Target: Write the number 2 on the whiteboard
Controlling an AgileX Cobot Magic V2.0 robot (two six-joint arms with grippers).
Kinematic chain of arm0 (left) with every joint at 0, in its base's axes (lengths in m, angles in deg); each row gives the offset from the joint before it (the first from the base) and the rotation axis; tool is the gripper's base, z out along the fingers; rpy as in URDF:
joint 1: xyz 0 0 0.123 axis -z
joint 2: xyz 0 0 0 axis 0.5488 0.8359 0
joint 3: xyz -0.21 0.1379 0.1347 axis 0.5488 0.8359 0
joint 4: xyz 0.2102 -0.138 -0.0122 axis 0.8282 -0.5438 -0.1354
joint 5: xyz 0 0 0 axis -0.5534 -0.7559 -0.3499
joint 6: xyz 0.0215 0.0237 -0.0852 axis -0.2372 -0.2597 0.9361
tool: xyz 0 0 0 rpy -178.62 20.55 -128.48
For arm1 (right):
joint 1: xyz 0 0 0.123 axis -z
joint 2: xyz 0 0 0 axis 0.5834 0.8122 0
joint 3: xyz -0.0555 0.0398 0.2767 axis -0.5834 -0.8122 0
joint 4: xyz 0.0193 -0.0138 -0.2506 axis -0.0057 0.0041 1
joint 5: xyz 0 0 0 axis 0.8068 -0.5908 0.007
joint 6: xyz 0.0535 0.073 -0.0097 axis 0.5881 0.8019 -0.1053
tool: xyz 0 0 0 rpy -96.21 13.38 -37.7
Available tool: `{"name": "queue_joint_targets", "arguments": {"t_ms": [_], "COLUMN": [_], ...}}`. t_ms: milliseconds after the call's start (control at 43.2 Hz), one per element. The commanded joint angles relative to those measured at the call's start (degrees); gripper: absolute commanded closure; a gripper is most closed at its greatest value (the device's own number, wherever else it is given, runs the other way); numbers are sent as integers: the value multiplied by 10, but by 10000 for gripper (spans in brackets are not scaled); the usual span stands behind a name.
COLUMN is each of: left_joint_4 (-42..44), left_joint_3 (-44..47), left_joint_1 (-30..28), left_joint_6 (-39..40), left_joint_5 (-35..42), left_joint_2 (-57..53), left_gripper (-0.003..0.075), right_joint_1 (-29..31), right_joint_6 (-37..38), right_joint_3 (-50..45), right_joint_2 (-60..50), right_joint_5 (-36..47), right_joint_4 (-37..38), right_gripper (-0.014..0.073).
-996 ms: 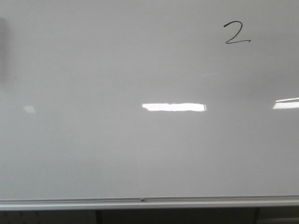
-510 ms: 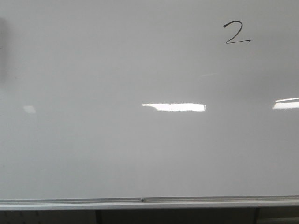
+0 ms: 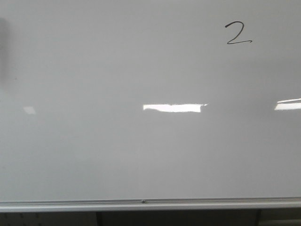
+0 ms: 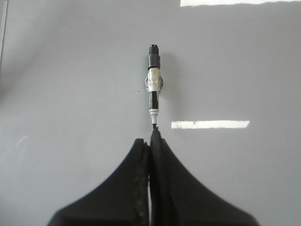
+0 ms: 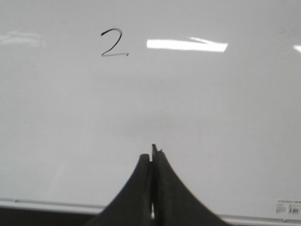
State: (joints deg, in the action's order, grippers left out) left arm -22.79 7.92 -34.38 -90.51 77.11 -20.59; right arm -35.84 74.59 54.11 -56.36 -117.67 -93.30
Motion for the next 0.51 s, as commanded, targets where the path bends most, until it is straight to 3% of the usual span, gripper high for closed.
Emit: {"name": "queue_joint_targets", "arguments": {"t_ms": [0, 209, 487], "left_joint_4": [-1, -1, -1], "left_joint_3": [19, 19, 19], "left_joint_1": [-1, -1, -1], "left_joint_6": [2, 2, 2], "left_joint_5": [48, 48, 48], "left_joint_2": [-16, -16, -16], "left_gripper": [741, 741, 741], "right_joint_1": [17, 22, 21], "right_joint_6": [-1, -1, -1], "right_joint_3": [-54, -191, -293], "right_joint_2": [-29, -97, -137], "right_joint_5": [154, 290, 389], "right_joint_4": [1, 1, 1], "right_gripper": [659, 659, 659]}}
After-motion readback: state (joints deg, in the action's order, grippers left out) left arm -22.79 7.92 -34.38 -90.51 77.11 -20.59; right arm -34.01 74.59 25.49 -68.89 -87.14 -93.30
